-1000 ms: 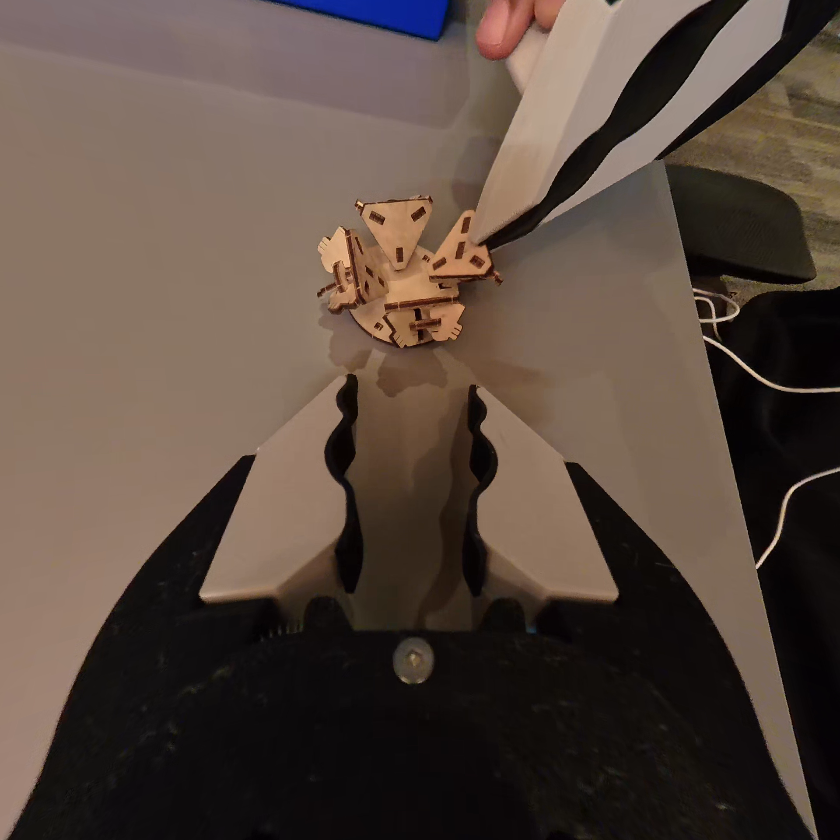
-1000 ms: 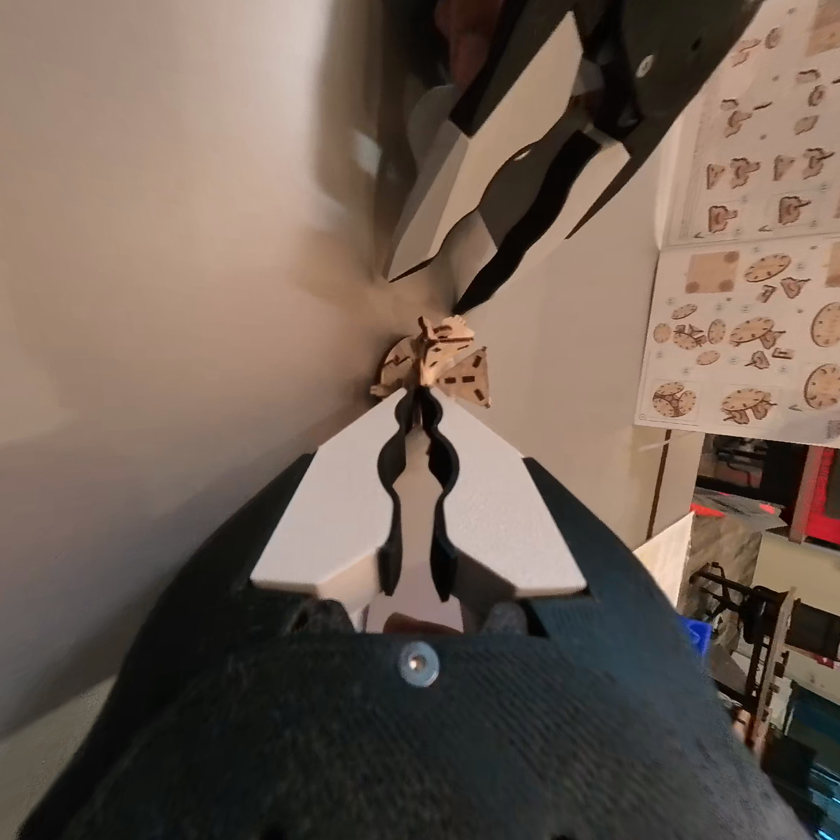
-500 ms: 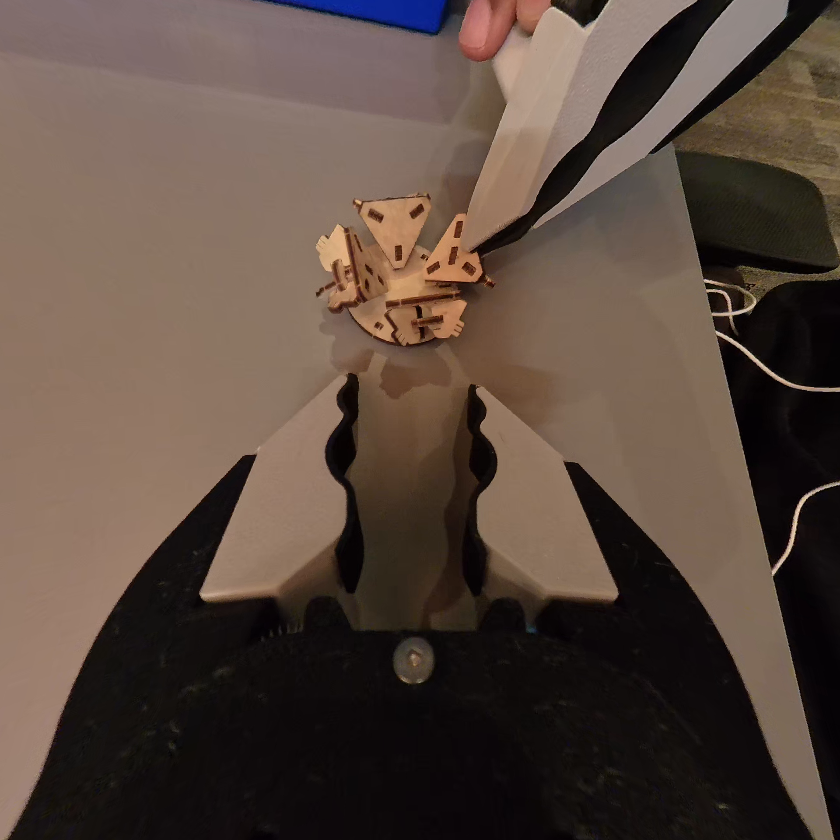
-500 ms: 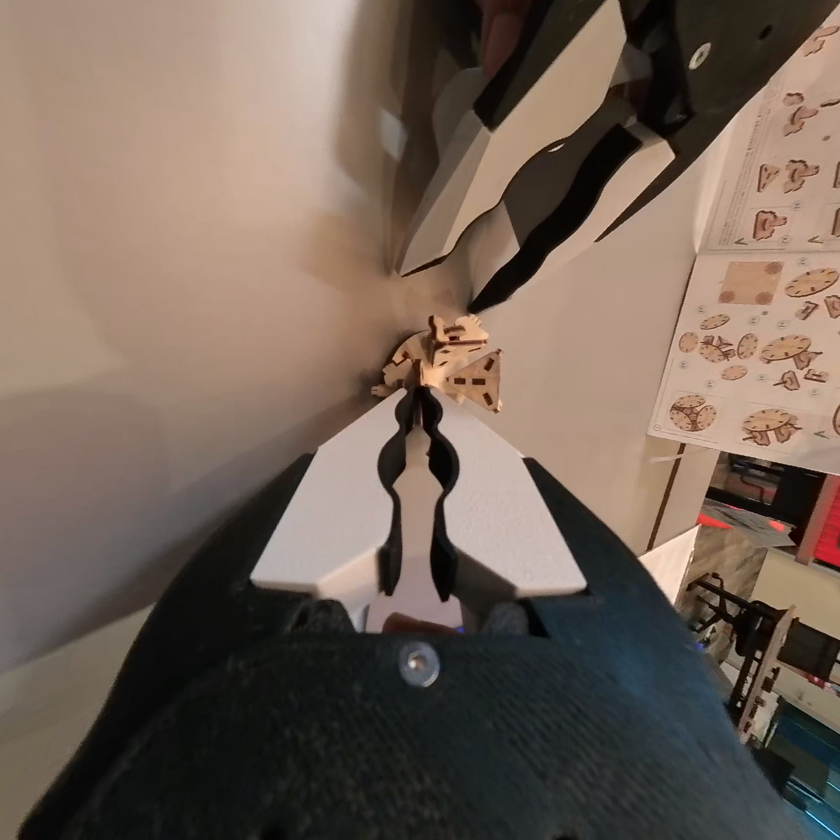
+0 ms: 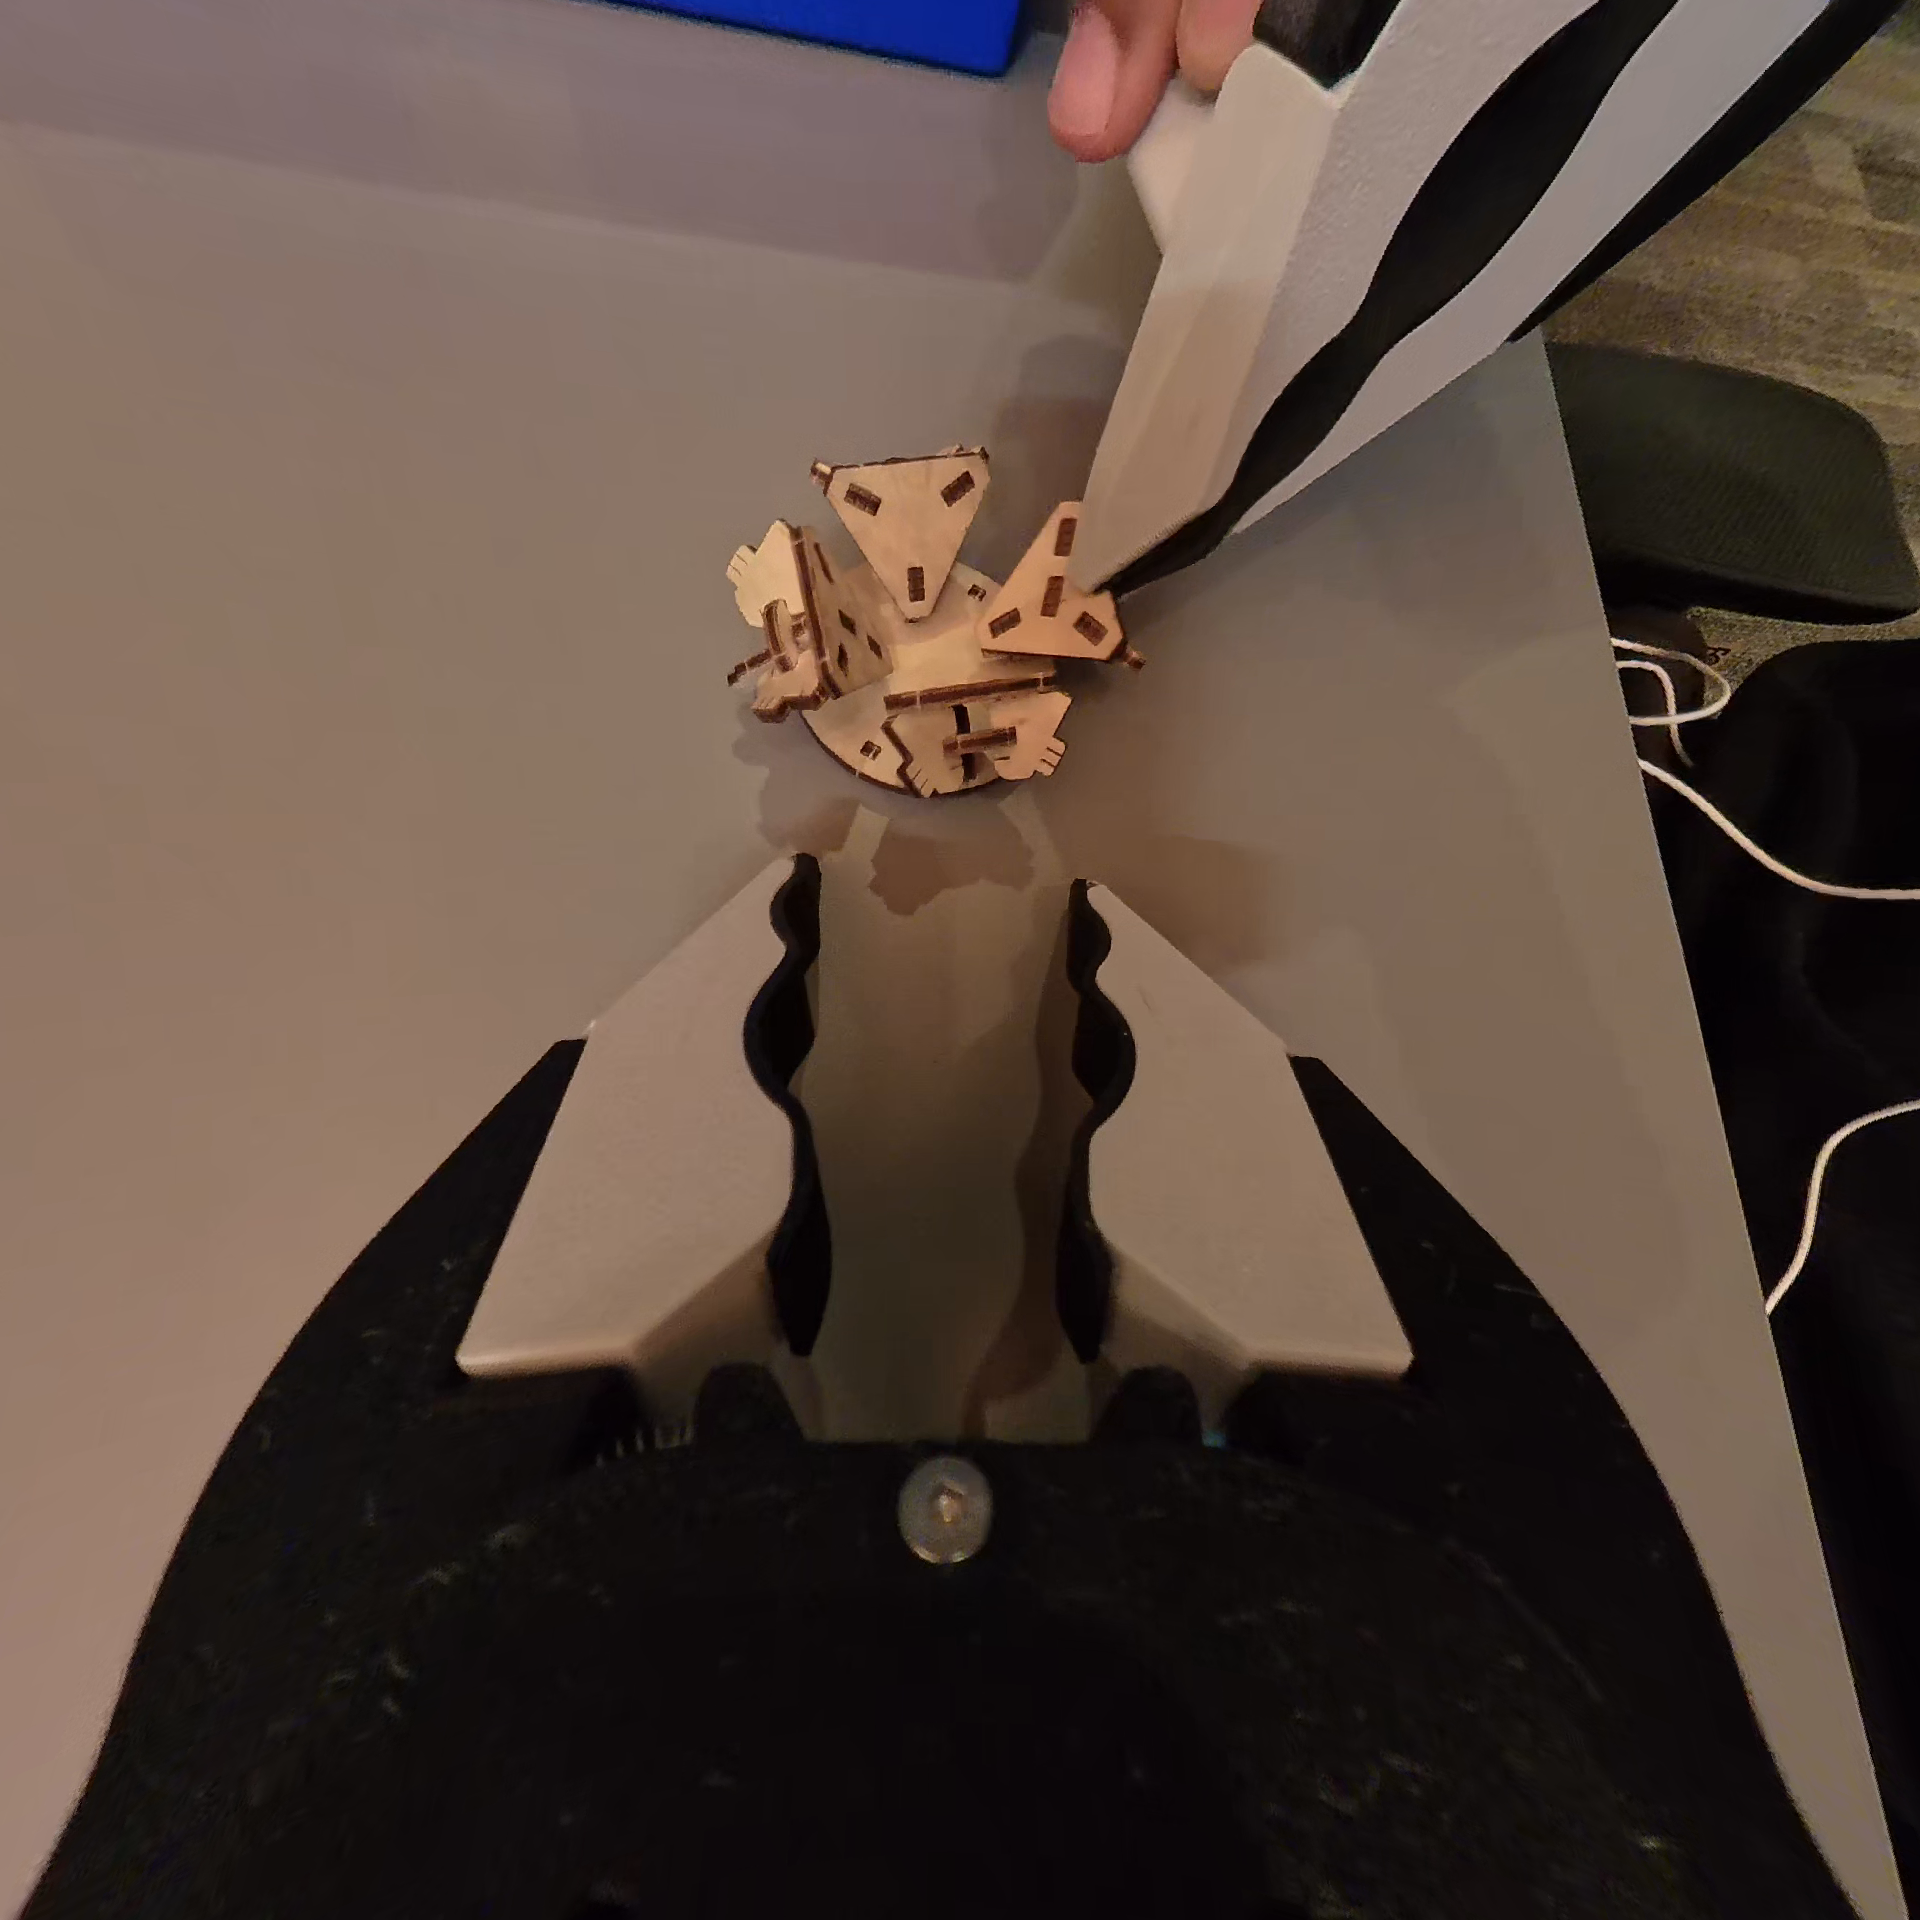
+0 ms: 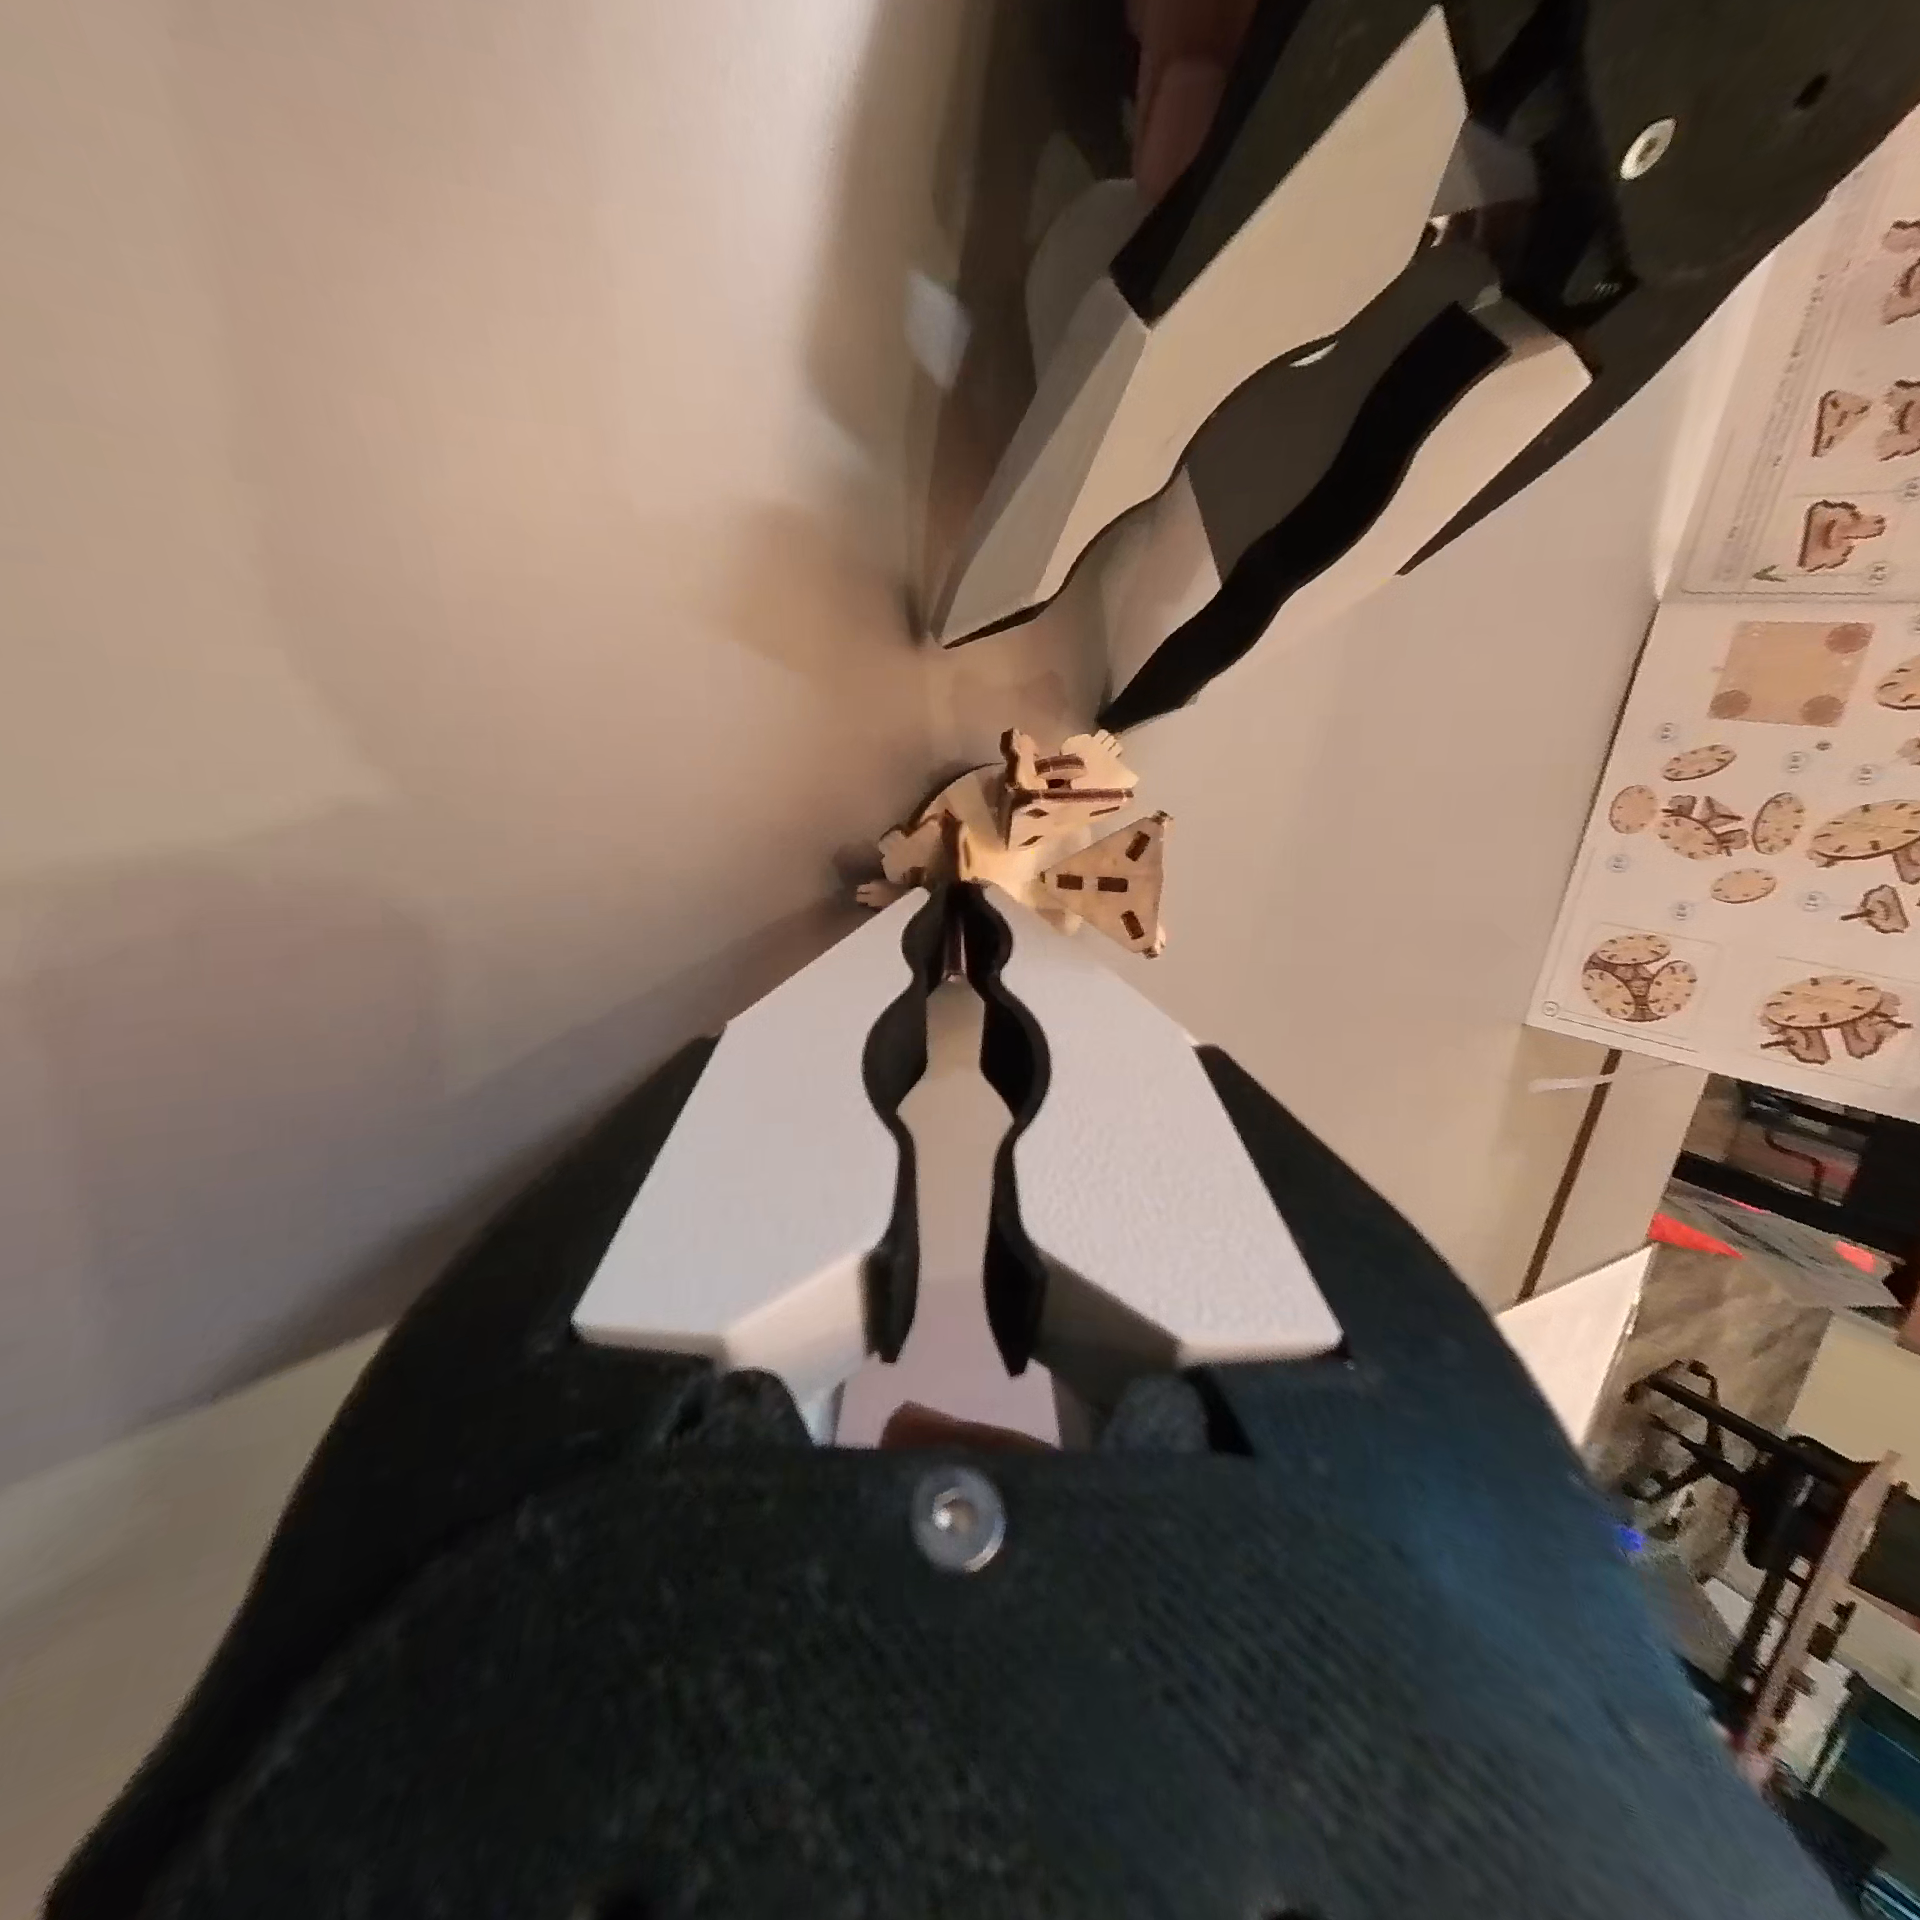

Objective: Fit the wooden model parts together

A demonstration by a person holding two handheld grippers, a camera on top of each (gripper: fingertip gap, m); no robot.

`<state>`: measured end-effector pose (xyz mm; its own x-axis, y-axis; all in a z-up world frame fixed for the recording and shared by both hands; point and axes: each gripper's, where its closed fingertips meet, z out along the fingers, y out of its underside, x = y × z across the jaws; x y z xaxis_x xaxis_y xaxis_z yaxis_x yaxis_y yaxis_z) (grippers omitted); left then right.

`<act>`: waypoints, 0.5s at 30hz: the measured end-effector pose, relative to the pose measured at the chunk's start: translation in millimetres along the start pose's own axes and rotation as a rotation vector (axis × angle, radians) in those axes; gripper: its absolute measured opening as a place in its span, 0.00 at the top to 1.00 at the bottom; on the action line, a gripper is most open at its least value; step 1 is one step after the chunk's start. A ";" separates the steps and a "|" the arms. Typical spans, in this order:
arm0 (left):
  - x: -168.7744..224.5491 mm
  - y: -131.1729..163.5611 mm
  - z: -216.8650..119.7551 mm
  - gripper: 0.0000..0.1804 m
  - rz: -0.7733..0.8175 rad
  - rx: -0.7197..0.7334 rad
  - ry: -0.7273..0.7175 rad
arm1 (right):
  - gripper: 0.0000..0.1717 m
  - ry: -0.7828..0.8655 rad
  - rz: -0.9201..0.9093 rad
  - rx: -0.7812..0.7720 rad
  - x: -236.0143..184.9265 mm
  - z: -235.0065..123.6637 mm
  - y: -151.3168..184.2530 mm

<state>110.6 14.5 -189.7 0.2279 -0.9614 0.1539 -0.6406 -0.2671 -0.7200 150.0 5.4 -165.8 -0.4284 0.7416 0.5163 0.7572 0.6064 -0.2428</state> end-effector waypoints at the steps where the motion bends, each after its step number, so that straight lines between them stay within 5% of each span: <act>1: 0.1 0.0 0.0 0.75 0.000 0.000 0.000 | 1.00 -0.009 0.007 0.005 -0.7 0.1 -0.4; 15: 0.3 0.1 0.0 0.75 0.000 0.000 0.000 | 0.99 -0.124 0.200 0.024 3.6 1.7 5.4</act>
<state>110.6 14.2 -189.7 0.2277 -0.9615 0.1541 -0.6406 -0.2670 -0.7200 151.7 11.8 -166.7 -0.3291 0.8763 0.3518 0.8217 0.4493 -0.3506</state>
